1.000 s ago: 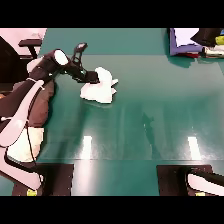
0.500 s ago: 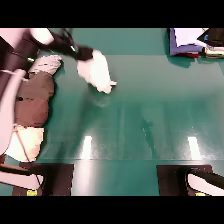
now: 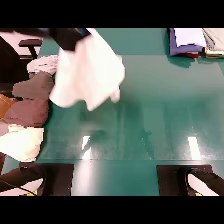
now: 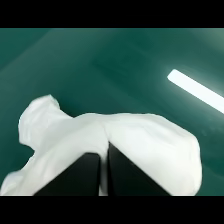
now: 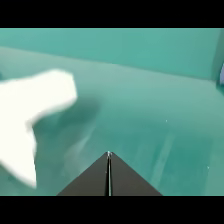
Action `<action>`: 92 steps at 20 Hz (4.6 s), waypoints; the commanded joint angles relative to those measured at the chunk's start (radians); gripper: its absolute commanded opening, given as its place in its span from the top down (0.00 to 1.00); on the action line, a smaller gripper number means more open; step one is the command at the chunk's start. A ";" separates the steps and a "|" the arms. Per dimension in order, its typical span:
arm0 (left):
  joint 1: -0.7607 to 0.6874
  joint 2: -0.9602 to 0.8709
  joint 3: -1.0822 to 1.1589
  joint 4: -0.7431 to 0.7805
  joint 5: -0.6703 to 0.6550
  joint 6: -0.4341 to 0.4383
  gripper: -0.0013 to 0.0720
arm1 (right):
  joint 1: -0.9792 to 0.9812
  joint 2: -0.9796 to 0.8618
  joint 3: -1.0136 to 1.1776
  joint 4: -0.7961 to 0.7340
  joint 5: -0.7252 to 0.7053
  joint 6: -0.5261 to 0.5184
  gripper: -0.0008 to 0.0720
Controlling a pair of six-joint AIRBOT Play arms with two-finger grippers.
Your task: Fold the shirts.
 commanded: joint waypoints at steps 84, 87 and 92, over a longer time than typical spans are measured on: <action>0.345 0.326 -0.486 -0.137 -0.107 -0.156 0.95 | 0.129 -0.133 -0.242 -0.103 0.156 0.116 0.97; 0.345 0.313 -0.759 -0.129 -0.052 -0.124 0.95 | 0.169 -0.309 -0.348 -0.105 0.057 0.110 0.97; 0.346 0.313 -0.910 0.004 0.111 -0.123 0.94 | 0.113 -0.507 -0.294 -0.103 -0.136 0.085 0.37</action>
